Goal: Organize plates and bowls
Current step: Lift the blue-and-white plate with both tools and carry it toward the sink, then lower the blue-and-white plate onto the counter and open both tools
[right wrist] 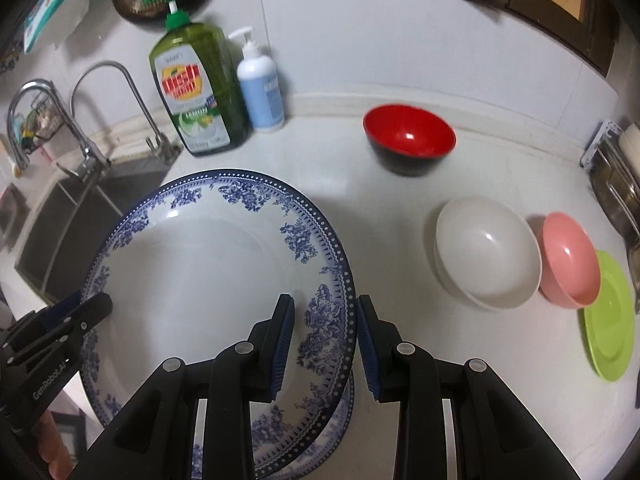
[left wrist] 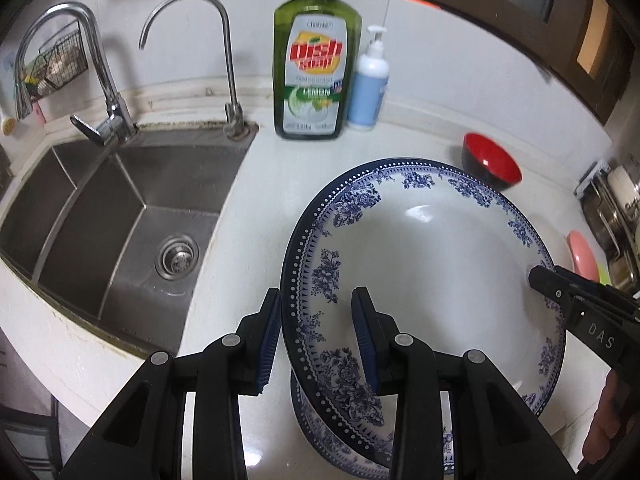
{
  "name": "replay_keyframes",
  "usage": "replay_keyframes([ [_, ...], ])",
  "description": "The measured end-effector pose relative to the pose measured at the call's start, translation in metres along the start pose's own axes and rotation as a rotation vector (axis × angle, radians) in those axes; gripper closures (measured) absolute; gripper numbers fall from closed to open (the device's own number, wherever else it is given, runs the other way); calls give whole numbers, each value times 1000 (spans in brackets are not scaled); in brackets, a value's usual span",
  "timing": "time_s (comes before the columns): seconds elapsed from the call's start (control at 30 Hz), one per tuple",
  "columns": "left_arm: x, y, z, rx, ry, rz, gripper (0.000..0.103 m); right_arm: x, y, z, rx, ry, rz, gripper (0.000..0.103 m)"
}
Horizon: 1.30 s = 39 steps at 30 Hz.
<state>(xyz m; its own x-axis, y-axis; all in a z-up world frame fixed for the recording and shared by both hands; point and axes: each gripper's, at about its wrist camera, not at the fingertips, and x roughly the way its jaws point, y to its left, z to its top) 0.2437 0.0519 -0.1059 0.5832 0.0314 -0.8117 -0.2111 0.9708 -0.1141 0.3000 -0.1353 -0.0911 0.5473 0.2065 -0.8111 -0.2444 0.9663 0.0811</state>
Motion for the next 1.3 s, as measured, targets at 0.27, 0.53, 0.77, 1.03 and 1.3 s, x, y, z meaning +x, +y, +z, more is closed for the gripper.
replay_keyframes([
  [0.27,23,1,-18,7,75,6,67,24,-2,-22,13,93,-7,70],
  [0.53,40,-7,-26,48,124,15,67,41,-9,-34,58,166,-4,70],
  [0.77,50,-5,-30,51,169,17,67,50,-8,-37,59,210,-7,70],
  [1.03,57,-7,-35,61,213,21,67,57,-9,-40,61,253,-8,70],
  [1.3,63,-8,-40,68,258,21,67,64,-9,-42,50,290,-9,69],
])
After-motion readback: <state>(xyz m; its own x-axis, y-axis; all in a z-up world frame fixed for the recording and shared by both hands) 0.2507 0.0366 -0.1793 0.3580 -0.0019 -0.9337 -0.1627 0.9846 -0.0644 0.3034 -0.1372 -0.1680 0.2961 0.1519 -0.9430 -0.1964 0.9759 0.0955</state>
